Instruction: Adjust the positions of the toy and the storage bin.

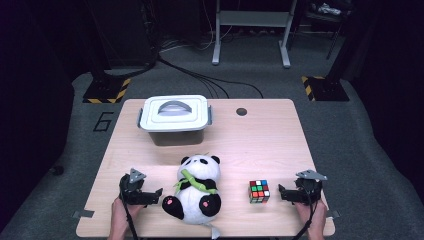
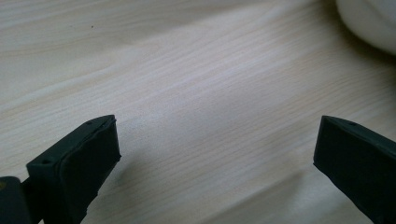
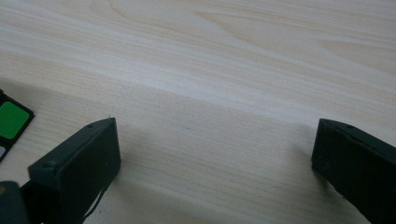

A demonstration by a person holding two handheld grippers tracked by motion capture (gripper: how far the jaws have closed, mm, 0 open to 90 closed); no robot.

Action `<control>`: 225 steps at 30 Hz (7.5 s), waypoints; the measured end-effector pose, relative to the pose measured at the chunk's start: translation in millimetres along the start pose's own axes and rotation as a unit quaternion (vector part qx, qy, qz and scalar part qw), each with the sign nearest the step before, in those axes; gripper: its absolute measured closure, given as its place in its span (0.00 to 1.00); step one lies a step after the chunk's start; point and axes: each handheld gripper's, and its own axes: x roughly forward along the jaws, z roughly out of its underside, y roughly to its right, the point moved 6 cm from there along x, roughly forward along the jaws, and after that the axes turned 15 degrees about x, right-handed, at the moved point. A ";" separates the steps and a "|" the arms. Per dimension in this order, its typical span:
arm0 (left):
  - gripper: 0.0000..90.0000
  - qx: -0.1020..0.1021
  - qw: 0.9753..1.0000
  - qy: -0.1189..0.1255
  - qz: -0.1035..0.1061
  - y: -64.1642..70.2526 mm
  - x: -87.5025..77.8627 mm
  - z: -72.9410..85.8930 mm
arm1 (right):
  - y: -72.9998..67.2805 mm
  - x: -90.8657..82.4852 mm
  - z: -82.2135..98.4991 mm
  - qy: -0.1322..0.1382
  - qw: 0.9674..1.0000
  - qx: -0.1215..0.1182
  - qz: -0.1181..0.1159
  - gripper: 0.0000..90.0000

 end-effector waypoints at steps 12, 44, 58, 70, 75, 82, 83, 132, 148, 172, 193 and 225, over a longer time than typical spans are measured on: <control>0.02 0.002 1.000 0.022 0.019 10.0 -34.4 -18.5 | 0.0 0.0 0.0 0.000 1.000 0.000 0.000 0.00; 0.04 0.040 0.994 0.069 0.079 63.0 -82.9 -60.2 | 0.1 0.0 0.1 0.000 1.000 0.000 0.000 0.00; 0.50 0.062 0.983 0.060 0.165 94.8 -71.4 -44.3 | 0.0 -0.1 0.1 0.000 1.000 0.000 0.000 0.00; 0.70 0.083 0.976 0.064 0.189 82.9 -71.9 -49.1 | 0.0 -0.1 0.1 0.000 1.000 0.000 0.000 0.00; 0.69 0.095 0.974 0.058 0.195 70.8 -73.3 -52.0 | 0.1 -0.1 0.1 0.000 1.000 0.000 0.000 0.00; 0.66 0.082 0.976 0.053 0.197 52.9 -69.7 -51.9 | 0.1 -0.1 0.1 0.000 1.000 0.000 0.000 0.00; 0.66 0.082 0.976 0.052 0.196 51.4 -69.5 -52.0 | 0.1 -0.1 0.1 0.000 1.000 0.000 0.000 0.00; 0.27 -0.020 0.994 0.052 0.089 47.9 -87.5 -39.1 | 0.1 -0.1 0.1 0.000 1.000 -0.001 0.000 0.00; 0.67 0.055 0.990 0.035 0.129 14.7 -68.3 -47.2 | 0.1 -0.1 0.1 0.000 1.000 0.000 0.000 0.00; 0.62 0.118 0.975 0.041 0.184 0.2 -21.3 -92.4 | 0.0 -0.2 0.0 0.000 1.000 -0.001 -0.001 0.01; 0.34 0.050 0.984 0.065 0.157 8.8 -24.5 -86.9 | 0.0 -0.1 0.0 0.000 1.000 -0.001 -0.001 0.01; 0.21 0.046 0.988 0.057 0.135 28.5 9.6 -122.0 | 0.0 -0.2 0.0 0.001 1.000 -0.001 -0.001 0.01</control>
